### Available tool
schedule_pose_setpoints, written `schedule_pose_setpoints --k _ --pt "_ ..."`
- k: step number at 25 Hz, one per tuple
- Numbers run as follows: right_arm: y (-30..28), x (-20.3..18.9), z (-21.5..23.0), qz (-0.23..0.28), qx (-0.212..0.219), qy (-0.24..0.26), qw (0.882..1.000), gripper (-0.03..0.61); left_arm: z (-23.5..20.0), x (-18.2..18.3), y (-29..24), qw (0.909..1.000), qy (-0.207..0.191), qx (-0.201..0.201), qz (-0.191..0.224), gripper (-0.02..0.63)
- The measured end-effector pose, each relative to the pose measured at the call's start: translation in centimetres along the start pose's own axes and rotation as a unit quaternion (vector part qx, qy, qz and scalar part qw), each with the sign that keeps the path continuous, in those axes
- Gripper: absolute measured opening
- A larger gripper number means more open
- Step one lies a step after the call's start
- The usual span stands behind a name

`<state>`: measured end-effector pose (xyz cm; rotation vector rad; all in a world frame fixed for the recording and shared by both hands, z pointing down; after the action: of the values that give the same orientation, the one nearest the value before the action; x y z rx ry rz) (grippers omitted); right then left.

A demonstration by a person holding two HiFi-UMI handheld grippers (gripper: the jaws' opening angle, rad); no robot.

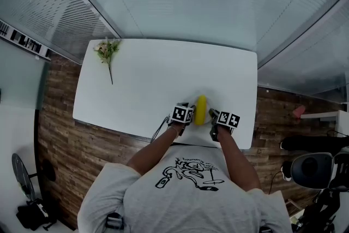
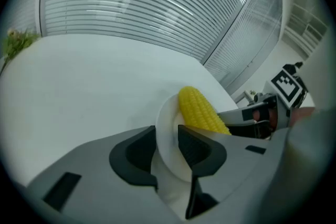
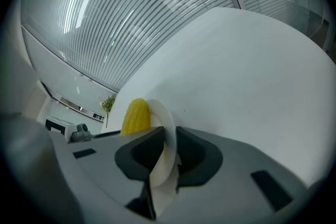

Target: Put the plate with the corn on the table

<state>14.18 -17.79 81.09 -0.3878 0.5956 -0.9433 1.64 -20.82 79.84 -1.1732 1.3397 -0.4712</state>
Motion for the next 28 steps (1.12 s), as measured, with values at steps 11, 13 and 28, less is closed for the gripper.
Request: schedule_pose_setpoints --k 11,13,28 --pt "0.11 -0.04 0.13 -0.012 -0.026 0.041 0.999 0.086 -0.02 -0.08 -0.11 0.9979 -0.056 0.033 0.009 0.121" --pt "0.07 -0.12 0.09 -0.021 -0.036 0.062 0.997 0.092 0.01 -0.17 -0.14 0.9974 -0.063 0.035 0.007 0.121" --pt "0.49 -0.08 -0.17 -0.071 -0.090 0.177 0.978 0.116 0.39 0.02 0.10 0.9932 -0.109 0.041 0.006 0.126"
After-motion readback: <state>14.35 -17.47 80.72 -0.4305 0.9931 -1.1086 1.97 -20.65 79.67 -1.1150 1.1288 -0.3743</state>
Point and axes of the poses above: the fingertips, and each gripper's own axes: y backward along the fingers, z to its right, x out of its top, the point moved 1 cm from there along y, backward along the fingers, and after that the axes turned 12 degrees about x, right-handed, at the moved point
